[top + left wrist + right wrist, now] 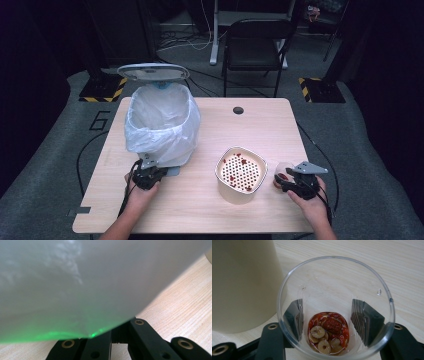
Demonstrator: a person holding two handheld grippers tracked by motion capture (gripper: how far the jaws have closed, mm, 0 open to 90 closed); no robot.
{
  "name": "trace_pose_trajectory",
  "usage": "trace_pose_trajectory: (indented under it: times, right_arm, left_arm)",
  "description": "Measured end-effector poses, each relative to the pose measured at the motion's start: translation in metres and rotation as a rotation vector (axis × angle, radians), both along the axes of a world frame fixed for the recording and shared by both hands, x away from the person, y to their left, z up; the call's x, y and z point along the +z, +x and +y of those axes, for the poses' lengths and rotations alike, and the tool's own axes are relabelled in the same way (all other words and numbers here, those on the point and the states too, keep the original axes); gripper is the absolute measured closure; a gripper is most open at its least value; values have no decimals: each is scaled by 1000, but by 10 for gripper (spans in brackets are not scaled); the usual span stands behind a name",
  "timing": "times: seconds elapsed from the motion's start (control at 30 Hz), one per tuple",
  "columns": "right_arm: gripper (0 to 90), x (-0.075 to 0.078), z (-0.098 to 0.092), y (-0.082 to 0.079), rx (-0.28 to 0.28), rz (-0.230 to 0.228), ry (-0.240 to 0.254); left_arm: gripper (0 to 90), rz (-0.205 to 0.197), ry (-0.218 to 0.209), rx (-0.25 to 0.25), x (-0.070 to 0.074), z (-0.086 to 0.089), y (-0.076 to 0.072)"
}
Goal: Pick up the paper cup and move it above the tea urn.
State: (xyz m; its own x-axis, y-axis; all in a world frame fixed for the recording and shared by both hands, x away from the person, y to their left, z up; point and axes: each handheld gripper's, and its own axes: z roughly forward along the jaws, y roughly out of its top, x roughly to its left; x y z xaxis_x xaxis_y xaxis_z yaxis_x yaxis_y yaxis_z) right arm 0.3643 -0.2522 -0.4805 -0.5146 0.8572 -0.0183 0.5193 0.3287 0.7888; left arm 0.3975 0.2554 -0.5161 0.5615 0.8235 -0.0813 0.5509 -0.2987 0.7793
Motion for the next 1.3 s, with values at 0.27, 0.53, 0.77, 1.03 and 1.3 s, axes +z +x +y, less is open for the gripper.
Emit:
trace_pose_trajectory:
  times: [0.27, 0.53, 0.77, 1.03, 1.3]
  right_arm:
    - [437, 17, -1, 3, 32, -26, -31]
    - [441, 38, -1, 13, 87, -43, -30]
    - [445, 51, 4, 29, 127, -67, -62]
    - [447, 67, 6, 47, 172, -77, -73]
    - [452, 89, 16, 59, 253, -102, -133]
  left_arm:
    - [900, 2, 3, -1, 0, 0, 0]
    - [900, 2, -1, -1, 0, 0, 0]
    - [900, 2, 2, 0, 0, 0, 0]
    - [900, 3, -3, -2, 0, 0, 0]
    - [900, 1, -5, -3, 0, 0, 0]
